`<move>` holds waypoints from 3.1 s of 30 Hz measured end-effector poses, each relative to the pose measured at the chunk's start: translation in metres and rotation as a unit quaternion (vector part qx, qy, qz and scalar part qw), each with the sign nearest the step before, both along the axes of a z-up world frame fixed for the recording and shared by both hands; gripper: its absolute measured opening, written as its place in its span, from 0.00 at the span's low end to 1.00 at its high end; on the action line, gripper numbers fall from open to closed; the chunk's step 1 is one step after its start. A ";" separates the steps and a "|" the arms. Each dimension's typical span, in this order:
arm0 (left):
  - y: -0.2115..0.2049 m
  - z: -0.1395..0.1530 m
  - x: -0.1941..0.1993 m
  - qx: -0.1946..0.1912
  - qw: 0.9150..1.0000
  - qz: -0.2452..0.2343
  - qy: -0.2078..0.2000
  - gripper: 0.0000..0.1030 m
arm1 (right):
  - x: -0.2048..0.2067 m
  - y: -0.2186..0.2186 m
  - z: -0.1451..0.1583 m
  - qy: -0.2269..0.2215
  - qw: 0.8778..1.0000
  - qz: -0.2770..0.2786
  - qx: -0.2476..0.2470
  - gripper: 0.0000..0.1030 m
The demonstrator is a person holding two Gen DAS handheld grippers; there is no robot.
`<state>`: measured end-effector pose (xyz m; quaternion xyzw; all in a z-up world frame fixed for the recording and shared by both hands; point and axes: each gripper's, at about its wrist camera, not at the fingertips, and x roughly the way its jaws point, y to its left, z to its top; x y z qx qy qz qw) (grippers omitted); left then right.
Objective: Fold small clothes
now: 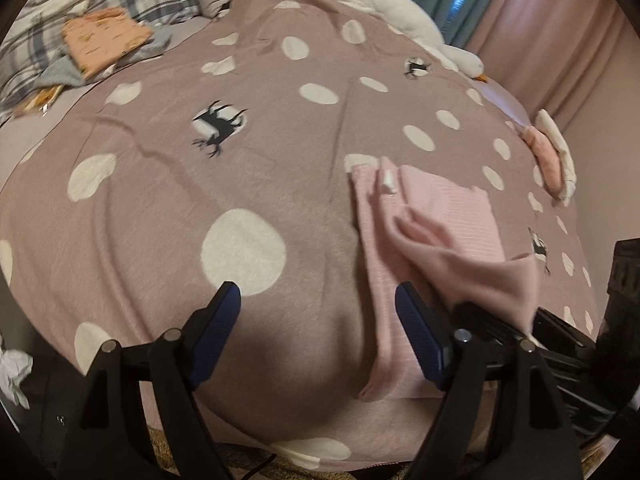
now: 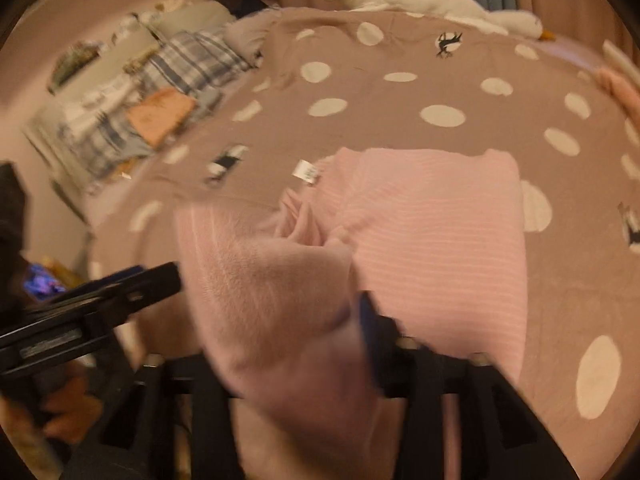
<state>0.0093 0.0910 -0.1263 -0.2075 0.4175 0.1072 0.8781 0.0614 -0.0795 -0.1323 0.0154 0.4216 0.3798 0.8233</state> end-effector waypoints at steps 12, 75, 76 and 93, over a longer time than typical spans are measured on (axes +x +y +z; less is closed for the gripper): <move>-0.010 0.036 0.015 -0.039 0.996 -0.051 -0.062 0.87 | 0.016 -0.072 0.015 -0.015 0.992 -0.118 0.042 0.80; -0.104 0.045 0.062 0.075 0.985 -0.147 -0.058 0.84 | -0.010 -0.198 0.071 -0.142 0.908 -0.392 0.032 0.88; -0.103 0.048 0.064 0.078 0.984 -0.146 -0.061 0.84 | -0.009 -0.199 0.074 -0.151 0.904 -0.400 0.028 0.89; -0.078 0.112 0.032 0.082 0.987 -0.079 -0.117 0.86 | -0.025 -0.204 0.143 -0.237 0.881 -0.408 0.002 0.89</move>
